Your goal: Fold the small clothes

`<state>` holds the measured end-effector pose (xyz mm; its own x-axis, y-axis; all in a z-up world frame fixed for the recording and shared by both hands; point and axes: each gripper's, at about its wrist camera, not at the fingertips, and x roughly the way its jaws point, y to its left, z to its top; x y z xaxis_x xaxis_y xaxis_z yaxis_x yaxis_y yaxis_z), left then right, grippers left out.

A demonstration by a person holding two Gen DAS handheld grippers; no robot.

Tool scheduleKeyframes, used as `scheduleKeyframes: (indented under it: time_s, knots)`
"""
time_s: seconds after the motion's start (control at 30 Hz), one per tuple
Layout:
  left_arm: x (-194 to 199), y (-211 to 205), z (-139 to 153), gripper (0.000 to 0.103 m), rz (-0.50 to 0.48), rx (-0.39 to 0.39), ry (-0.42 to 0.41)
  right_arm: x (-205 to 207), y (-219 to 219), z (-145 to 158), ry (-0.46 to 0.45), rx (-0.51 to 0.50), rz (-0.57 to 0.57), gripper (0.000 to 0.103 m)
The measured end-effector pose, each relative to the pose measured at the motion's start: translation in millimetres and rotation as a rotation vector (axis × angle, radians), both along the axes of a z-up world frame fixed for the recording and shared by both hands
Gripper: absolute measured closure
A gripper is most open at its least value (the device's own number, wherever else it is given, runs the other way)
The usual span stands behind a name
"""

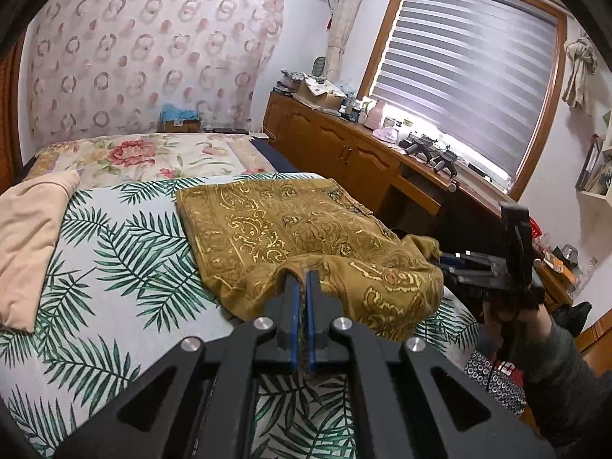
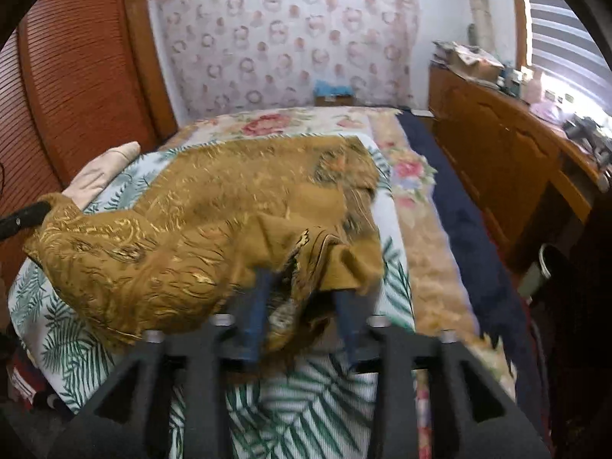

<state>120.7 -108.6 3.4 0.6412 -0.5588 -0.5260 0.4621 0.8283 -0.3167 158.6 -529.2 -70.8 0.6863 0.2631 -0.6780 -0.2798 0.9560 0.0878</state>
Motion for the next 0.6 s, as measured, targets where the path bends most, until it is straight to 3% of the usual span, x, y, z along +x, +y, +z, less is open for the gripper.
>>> scheduleKeyframes:
  time_s: [0.13, 0.27, 0.37, 0.47, 0.5, 0.53, 0.6]
  knots:
    - [0.4, -0.3, -0.1, 0.103, 0.0, -0.003, 0.0, -12.0, 0.3, -14.0, 0.038, -0.012, -0.007, 0.043]
    - [-0.1, -2.1, -0.3, 0.103, 0.001, 0.0, -0.002, -12.5, 7.3, -33.0, 0.091, -0.023, -0.007, 0.038]
    - [-0.4, -2.8, -0.4, 0.103, -0.001, -0.002, 0.001, -17.1, 17.3, -35.9, 0.065, -0.069, -0.012, 0.037]
    - [-1.1, -3.7, -0.8, 0.103, -0.003, -0.005, 0.002, -22.5, 26.7, -37.9, 0.044, -0.099, 0.022, 0.056]
    - [-1.5, -4.4, -1.1, 0.103, -0.004, -0.007, 0.003, -23.4, 28.1, -37.2, 0.038, -0.105, 0.042, 0.078]
    - [-2.0, -4.4, -0.7, 0.103, -0.005, -0.01, 0.003, -24.1, 29.1, -37.1, 0.039, -0.099, 0.065, 0.088]
    - [-3.2, -3.8, 1.2, 0.103, -0.007, -0.016, -0.002, -25.3, 29.5, -36.3, 0.038, -0.099, 0.085, 0.096]
